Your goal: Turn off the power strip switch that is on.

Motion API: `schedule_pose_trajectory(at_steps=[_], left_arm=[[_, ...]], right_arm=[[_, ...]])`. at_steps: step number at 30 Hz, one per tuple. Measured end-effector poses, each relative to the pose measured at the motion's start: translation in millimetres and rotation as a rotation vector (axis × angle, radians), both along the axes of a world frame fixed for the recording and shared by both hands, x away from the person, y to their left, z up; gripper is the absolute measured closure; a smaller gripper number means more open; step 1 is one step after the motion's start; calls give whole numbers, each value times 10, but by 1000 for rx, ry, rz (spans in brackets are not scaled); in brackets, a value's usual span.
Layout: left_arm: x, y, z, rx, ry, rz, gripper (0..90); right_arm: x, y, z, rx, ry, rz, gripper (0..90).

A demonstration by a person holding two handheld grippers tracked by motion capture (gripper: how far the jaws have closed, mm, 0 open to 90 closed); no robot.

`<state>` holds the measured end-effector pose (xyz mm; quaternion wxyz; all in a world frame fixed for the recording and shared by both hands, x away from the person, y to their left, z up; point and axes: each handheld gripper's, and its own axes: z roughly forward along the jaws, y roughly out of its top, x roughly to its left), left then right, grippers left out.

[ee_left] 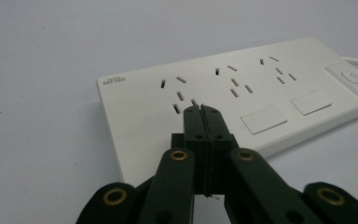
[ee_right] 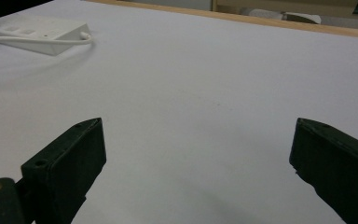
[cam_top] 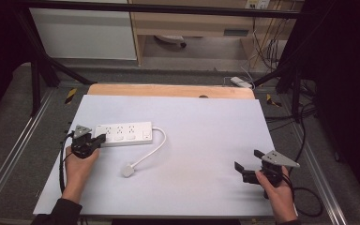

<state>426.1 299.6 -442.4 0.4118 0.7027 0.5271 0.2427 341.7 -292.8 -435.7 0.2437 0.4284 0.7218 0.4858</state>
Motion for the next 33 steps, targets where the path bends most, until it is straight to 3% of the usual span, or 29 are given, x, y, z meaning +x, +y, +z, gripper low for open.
schedule_pose_trajectory(at_steps=[33], left_arm=[[-3, 5, -21, -16, -10, -7, 900]], right_arm=[[-1, 1, -1, -2, 0, -1, 42]])
